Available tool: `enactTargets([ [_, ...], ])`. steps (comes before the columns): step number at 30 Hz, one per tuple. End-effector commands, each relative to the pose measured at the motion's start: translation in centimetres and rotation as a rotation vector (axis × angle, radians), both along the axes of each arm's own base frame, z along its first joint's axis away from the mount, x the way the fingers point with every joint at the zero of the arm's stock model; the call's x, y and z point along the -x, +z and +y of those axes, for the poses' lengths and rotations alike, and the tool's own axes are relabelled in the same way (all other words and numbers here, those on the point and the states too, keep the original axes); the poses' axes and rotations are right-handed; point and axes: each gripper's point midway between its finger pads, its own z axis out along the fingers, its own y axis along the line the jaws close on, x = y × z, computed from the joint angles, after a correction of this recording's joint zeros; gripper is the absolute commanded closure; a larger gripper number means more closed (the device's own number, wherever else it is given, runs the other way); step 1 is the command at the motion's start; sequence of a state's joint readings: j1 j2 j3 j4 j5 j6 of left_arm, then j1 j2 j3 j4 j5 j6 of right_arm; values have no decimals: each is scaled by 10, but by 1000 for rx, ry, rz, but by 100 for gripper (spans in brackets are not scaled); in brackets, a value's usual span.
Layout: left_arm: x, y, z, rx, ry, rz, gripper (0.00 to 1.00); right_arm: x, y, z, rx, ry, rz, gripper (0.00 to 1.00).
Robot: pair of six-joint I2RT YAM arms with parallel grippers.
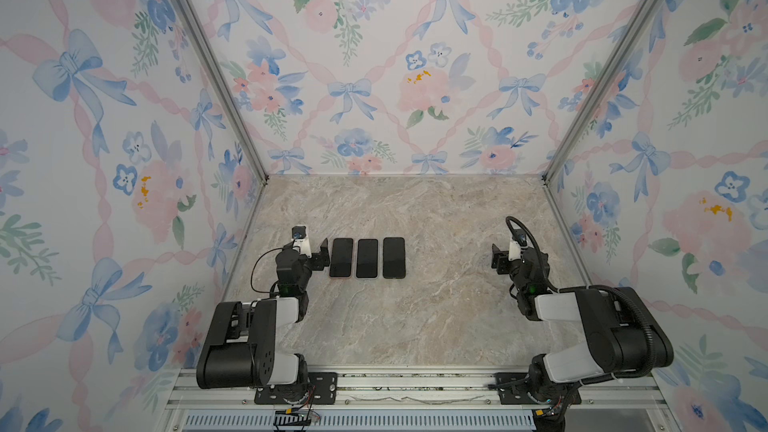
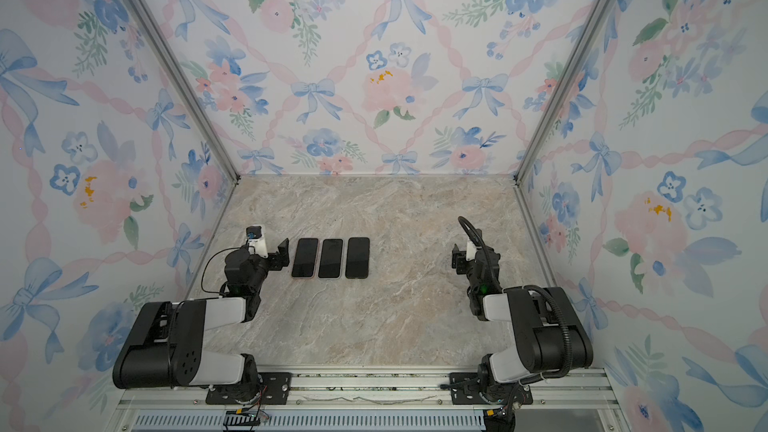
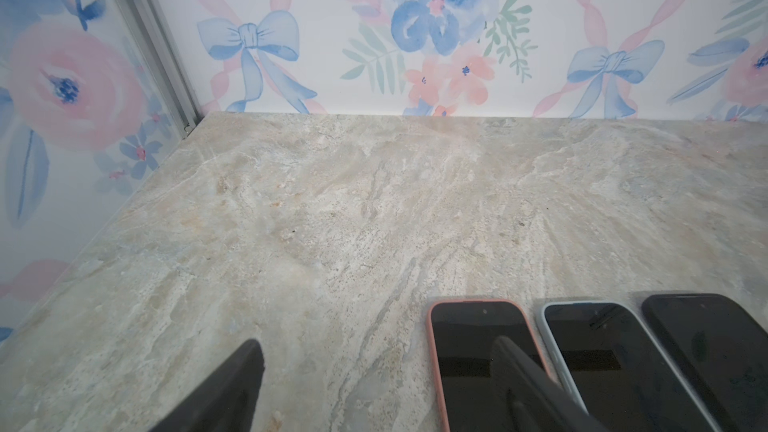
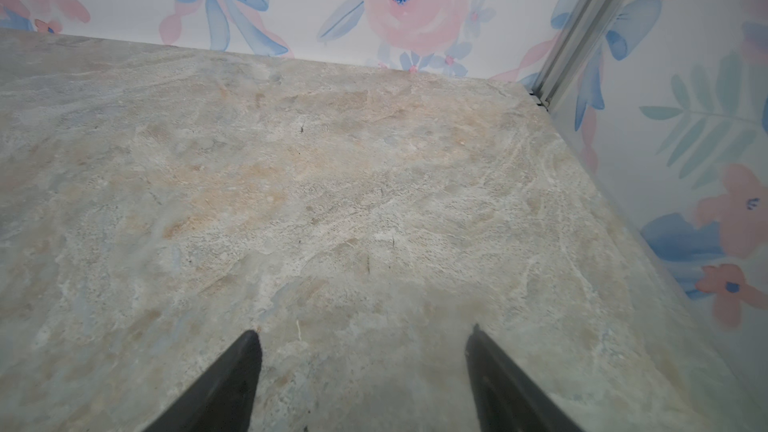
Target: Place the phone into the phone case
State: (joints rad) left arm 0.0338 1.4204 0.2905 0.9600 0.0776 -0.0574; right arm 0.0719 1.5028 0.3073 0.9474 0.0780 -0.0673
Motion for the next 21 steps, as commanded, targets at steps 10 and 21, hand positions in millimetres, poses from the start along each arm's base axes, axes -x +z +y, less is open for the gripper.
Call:
enactTargets([
  [10,-1,-12,-6,-37,-27,-48,7,-16,8,0,-85,37,-22,19],
  [21,-3,-14,-1,-32,8,-41,2,-19,6,-6,-29,-51,4,3],
])
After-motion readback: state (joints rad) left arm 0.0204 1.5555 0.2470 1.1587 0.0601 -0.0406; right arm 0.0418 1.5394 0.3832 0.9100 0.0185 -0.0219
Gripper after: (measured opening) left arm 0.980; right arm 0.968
